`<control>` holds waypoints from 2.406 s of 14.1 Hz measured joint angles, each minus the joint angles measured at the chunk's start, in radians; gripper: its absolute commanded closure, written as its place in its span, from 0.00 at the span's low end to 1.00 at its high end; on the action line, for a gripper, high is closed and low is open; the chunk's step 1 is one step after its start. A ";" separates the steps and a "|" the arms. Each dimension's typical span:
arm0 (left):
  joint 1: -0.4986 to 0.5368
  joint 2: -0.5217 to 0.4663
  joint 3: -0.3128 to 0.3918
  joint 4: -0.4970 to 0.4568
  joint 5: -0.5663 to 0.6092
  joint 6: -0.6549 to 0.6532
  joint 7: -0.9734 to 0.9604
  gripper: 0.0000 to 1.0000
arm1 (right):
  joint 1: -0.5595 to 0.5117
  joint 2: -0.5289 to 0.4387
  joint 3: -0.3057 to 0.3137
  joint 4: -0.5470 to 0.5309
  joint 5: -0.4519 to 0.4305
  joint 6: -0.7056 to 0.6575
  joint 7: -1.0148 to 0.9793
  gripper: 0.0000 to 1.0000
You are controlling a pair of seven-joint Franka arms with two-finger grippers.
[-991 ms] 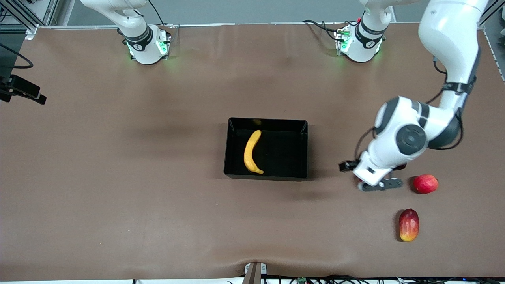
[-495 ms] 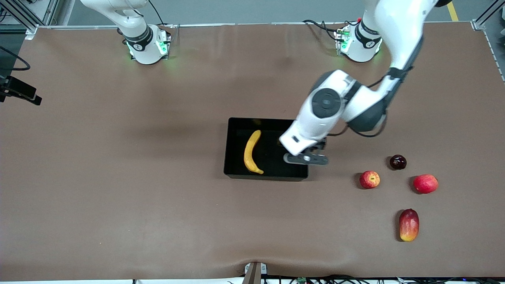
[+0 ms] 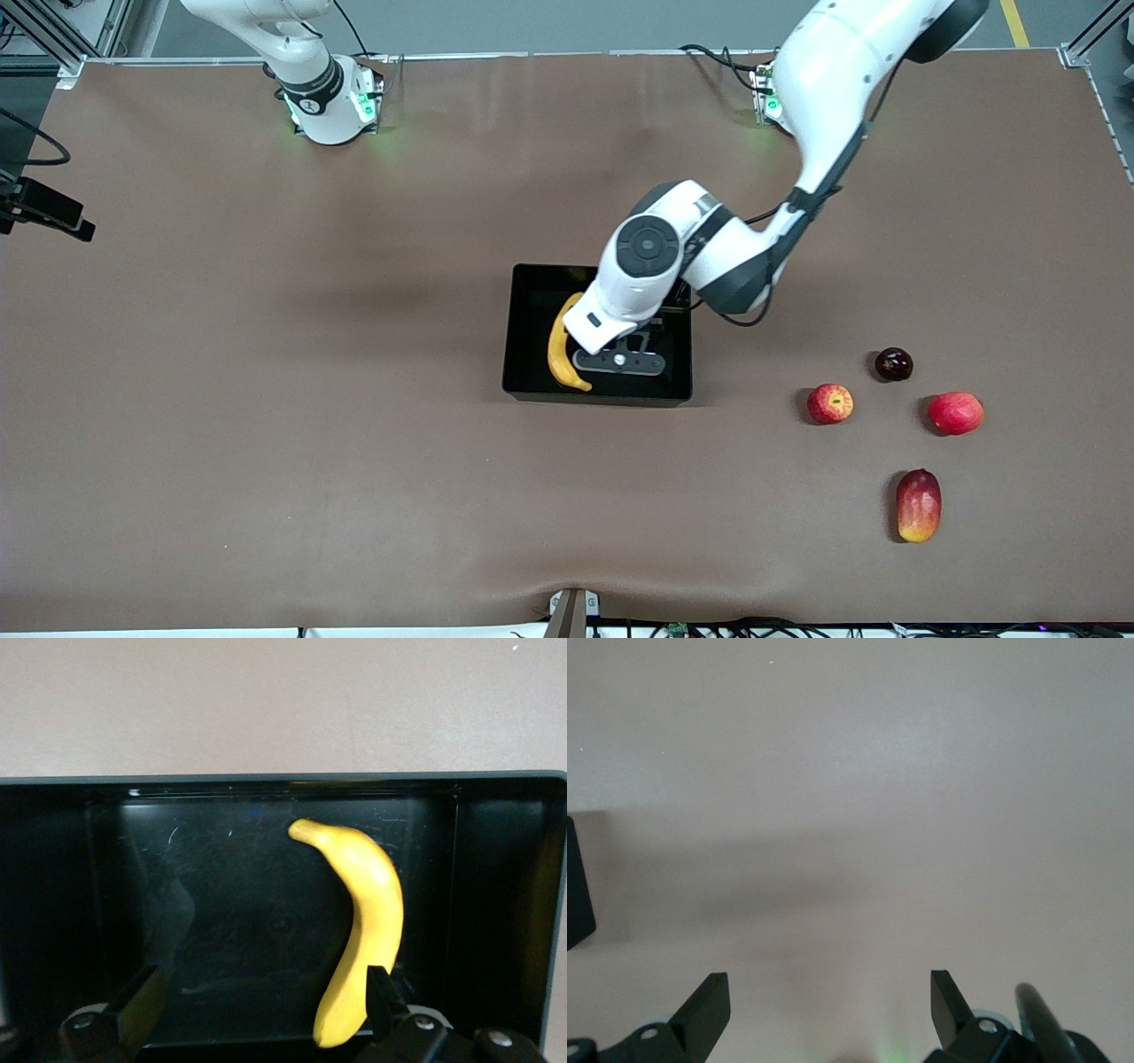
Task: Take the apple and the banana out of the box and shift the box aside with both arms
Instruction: 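Move the left gripper into the tray and grasp the yellow banana, then lift the banana with the left gripper while the right gripper reaches the tray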
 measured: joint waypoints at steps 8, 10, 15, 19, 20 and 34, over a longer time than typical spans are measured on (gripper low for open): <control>-0.086 0.144 0.051 0.008 0.000 0.217 -0.147 0.00 | -0.022 0.077 -0.005 -0.001 -0.007 0.029 0.000 0.00; -0.117 0.167 0.090 0.009 0.000 0.249 -0.168 0.00 | -0.022 0.098 -0.004 -0.001 -0.007 0.060 0.000 0.00; -0.181 0.194 0.146 0.014 0.000 0.274 -0.204 1.00 | -0.013 0.180 0.004 -0.010 0.009 0.085 0.000 0.00; -0.188 0.190 0.147 0.030 0.000 0.273 -0.218 1.00 | -0.010 0.209 0.004 -0.053 0.176 0.083 0.014 0.00; -0.189 0.187 0.148 0.037 0.000 0.268 -0.218 1.00 | -0.006 0.209 0.005 -0.059 0.192 0.083 0.038 0.00; -0.047 -0.101 0.156 0.059 -0.001 -0.041 -0.002 1.00 | 0.381 0.347 0.021 -0.101 0.297 0.367 0.439 0.00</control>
